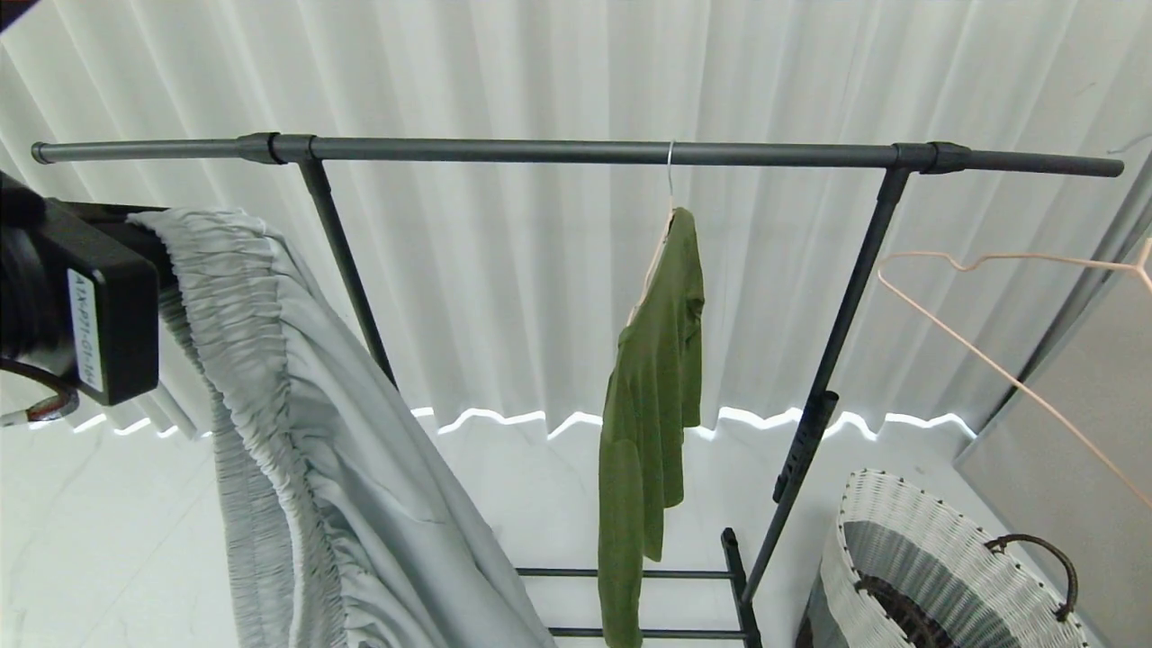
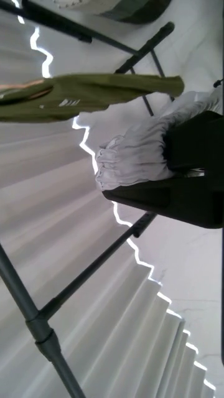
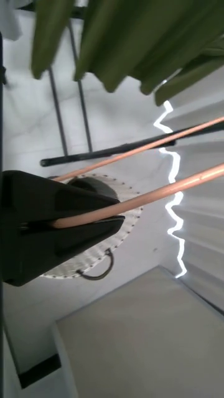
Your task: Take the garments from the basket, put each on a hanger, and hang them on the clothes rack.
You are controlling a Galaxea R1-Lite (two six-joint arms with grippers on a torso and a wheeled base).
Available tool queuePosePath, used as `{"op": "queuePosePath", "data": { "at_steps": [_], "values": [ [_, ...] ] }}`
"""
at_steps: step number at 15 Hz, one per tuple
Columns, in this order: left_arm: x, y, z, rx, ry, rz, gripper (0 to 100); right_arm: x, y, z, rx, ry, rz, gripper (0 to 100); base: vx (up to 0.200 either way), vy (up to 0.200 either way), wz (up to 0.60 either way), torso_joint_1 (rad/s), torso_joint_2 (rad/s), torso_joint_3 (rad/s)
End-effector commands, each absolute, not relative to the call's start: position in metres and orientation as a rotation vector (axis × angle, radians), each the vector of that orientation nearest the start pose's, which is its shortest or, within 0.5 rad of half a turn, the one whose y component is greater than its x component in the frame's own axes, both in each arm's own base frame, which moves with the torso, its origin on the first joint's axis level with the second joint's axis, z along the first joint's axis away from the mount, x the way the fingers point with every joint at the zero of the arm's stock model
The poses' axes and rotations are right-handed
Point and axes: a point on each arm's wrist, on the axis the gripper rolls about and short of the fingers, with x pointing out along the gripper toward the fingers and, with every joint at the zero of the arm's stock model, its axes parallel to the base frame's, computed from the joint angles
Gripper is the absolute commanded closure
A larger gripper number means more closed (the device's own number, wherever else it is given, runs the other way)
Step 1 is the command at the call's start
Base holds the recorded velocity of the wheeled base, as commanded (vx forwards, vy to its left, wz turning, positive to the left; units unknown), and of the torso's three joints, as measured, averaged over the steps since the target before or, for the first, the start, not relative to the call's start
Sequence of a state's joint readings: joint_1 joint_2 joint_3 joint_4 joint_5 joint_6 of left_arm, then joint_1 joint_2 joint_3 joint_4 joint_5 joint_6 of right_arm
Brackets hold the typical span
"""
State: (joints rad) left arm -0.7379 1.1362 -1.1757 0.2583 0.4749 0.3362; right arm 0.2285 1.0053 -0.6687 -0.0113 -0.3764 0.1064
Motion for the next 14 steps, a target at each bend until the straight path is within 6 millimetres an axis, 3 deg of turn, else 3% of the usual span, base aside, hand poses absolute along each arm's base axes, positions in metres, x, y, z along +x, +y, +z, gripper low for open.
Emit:
{"op": "queuePosePath", "data": {
  "at_steps": [1,8,14],
  "values": [
    [0.114,-0.090,0.331,0.463,0.142,-0.291,100,0.121,0.025,0.236,0.002,0.294,-0.120,100,0.000,0.000,0.00,0.000,0.00,0.000],
    [0.119,-0.092,0.324,0.481,0.171,-0.285,100,0.102,0.079,0.243,-0.061,0.254,0.337,100,0.000,0.000,0.00,0.000,0.00,0.000],
    [0.143,-0.088,0.319,0.493,0.234,-0.174,100,0.078,0.133,0.250,-0.118,0.256,0.706,100,0.000,0.000,0.00,0.000,0.00,0.000]
  ]
}}
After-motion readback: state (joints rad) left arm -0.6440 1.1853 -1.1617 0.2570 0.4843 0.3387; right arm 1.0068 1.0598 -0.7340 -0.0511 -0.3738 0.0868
